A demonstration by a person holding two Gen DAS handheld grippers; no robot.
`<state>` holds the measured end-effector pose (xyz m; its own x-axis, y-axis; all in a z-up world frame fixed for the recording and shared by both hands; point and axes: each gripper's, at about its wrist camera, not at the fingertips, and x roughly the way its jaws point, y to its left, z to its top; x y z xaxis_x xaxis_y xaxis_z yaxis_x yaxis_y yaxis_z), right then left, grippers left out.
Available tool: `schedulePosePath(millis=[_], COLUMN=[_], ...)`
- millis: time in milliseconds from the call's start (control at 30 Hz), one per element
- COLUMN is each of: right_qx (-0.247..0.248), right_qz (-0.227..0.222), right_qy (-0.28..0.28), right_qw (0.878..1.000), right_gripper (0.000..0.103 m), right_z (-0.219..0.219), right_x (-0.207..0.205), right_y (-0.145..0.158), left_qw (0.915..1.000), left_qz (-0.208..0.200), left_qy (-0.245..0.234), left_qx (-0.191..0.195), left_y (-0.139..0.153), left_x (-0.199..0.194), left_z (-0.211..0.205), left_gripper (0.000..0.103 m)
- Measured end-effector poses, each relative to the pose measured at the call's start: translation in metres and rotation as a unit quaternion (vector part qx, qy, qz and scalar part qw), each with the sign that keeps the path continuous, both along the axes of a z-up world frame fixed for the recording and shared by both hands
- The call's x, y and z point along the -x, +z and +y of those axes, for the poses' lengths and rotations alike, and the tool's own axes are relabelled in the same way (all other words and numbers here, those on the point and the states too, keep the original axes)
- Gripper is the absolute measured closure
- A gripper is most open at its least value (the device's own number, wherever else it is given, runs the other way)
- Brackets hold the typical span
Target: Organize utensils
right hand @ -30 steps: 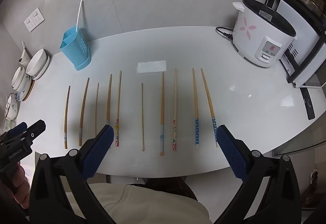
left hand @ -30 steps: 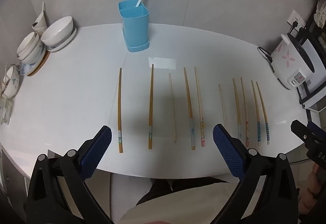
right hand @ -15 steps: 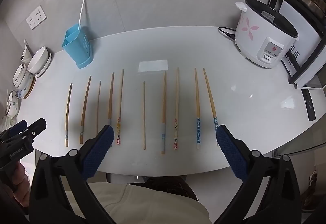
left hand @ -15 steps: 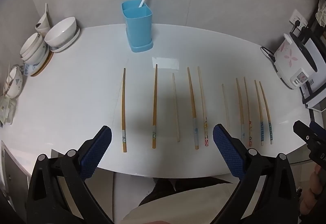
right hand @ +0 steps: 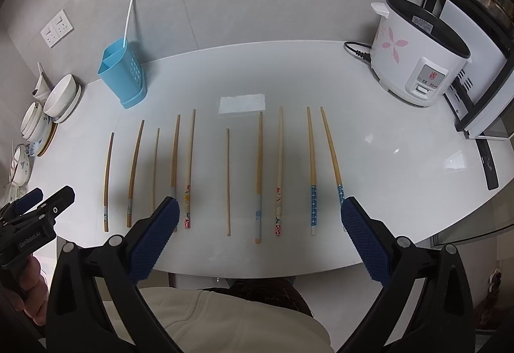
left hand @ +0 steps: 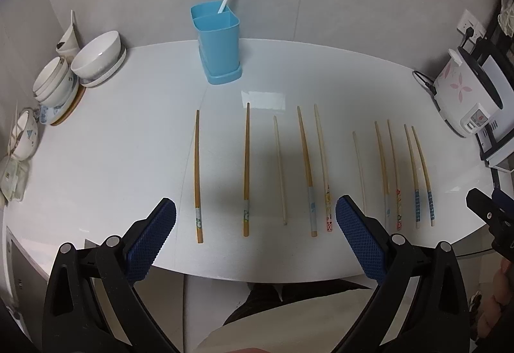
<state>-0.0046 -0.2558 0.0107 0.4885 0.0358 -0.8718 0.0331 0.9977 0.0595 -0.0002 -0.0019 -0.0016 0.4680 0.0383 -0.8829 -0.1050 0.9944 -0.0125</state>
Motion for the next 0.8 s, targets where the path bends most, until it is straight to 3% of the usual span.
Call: schedulePosePath(millis=[800], right_qx=[0.000], right_qz=[0.003], right_qy=[-0.003], right_qw=[1.000], right_gripper=[0.006], right_z=[-0.0061], right_x=[-0.0052], right_y=[-0.0025], left_qw=[1.0000], left_qz=[-0.004], left_qy=[-0.004], left_qx=[-0.004], left_y=[0.0026], left_x=[-0.0065], left_z=[-0.0049], left_gripper=[0.006])
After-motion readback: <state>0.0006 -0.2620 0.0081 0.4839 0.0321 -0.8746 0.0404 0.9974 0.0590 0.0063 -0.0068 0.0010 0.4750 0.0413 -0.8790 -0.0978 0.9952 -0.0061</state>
